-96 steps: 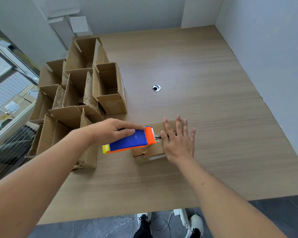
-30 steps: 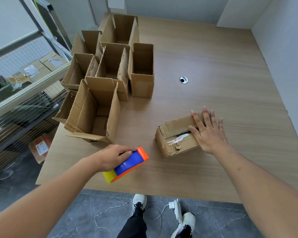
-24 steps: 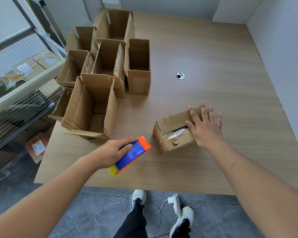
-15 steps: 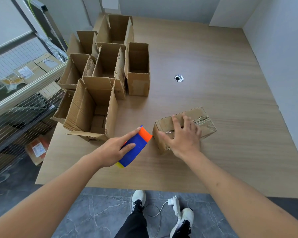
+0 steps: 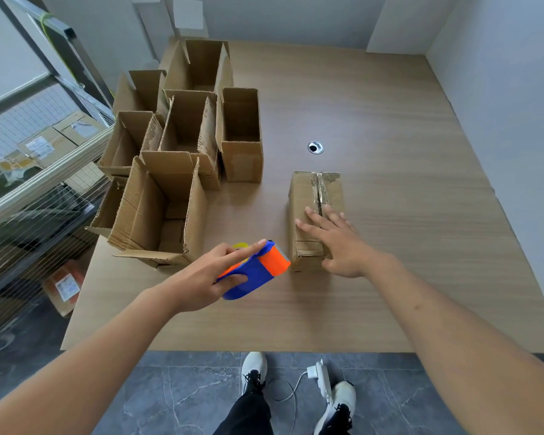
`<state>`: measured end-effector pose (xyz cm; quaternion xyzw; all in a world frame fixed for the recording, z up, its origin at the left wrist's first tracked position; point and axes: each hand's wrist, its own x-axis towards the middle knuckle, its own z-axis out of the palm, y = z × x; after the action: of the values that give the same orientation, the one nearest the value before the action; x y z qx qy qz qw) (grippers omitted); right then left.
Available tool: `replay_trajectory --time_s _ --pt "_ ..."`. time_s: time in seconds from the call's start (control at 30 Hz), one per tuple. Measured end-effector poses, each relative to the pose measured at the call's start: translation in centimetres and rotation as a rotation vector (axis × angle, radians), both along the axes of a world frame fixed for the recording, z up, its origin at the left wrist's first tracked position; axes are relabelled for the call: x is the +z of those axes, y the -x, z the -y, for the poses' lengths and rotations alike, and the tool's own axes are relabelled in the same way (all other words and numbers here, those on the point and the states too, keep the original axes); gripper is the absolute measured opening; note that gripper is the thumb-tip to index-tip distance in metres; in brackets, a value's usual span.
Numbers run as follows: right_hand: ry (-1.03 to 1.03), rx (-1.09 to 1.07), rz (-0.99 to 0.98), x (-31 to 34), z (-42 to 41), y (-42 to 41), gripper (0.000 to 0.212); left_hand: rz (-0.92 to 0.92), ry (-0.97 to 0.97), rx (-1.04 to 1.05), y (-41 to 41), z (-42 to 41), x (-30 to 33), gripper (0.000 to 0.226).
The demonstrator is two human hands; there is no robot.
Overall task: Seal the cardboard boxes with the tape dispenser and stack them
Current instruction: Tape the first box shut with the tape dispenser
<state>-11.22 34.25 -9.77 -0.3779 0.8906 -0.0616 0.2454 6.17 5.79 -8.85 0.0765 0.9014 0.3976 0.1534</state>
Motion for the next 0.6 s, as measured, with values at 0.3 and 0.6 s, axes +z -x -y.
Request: replay_trajectory --time_s 0.3,0.6 --pt "0.802 -0.493 0.596 3.0 0.3 -3.4 0.027 -0.038 0.039 -0.134 1.9 -1.9 2.7 0.069" --pt "0.942 -0.708 0.471 2.0 -1.9 -5.3 0.003 -0.027 0.072 -0.226 3.0 -5.1 4.0 0.067"
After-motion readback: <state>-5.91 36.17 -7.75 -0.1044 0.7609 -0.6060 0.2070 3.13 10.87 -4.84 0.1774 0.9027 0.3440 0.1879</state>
